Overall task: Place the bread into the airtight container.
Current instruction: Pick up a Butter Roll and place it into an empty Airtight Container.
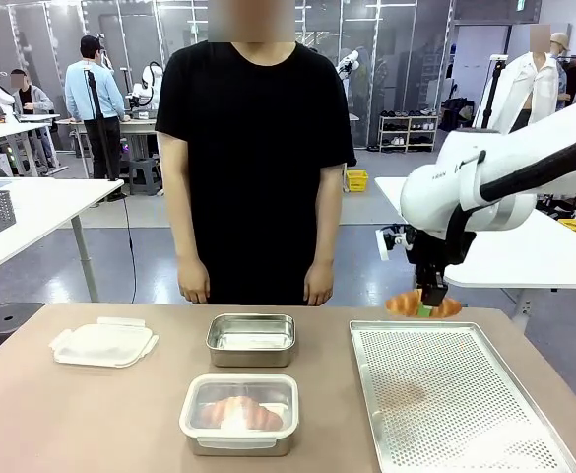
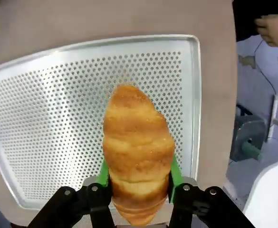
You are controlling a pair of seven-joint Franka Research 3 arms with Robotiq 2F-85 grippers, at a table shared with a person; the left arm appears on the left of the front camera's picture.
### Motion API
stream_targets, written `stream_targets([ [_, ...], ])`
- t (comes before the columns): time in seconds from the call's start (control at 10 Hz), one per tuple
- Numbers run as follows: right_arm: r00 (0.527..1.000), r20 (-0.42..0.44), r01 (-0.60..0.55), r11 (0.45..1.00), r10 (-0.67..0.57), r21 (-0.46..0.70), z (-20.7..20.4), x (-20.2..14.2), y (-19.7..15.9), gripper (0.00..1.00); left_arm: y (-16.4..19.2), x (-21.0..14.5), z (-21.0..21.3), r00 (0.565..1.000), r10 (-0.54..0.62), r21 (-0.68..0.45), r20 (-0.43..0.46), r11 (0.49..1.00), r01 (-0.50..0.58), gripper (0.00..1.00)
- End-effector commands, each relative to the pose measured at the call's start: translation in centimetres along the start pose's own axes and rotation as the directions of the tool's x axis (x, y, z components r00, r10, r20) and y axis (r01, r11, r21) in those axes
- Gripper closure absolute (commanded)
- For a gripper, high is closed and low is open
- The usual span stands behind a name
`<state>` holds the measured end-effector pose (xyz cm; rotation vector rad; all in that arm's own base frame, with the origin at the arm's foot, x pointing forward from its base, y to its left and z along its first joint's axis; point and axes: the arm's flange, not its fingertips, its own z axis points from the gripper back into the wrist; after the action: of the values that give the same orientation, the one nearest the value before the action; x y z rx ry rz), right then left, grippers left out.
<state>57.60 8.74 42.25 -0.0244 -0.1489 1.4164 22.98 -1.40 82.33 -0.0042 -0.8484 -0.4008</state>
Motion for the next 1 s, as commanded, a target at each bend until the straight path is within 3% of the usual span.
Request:
stream_targets([
  [0.0,0.999,0.011,0.048,0.999,-0.048,-0.003,0.5,2.8,0.8,0.47,0.1,0.1,0.1,1.000,-0.003,0.001,0.000,1.000,0.003,0.00],
  [0.5,0.999,-0.006,-0.036,0.998,0.036,-0.049,2.5,16.3,2.9,0.47,0.1,0.1,0.1,1.000,-0.003,0.001,0.000,1.000,0.003,0.00],
  [0.8,0.995,0.040,-0.095,0.995,0.096,-0.021,1.6,23.8,4.4,0.47,0.1,0.1,0.1,1.000,-0.003,0.001,0.000,1.000,0.003,0.00],
  [0.9,0.996,0.019,-0.090,0.996,0.090,-0.022,0.8,25.6,4.8,0.47,0.1,0.1,0.1,1.000,-0.003,0.001,0.000,1.000,0.003,0.00],
])
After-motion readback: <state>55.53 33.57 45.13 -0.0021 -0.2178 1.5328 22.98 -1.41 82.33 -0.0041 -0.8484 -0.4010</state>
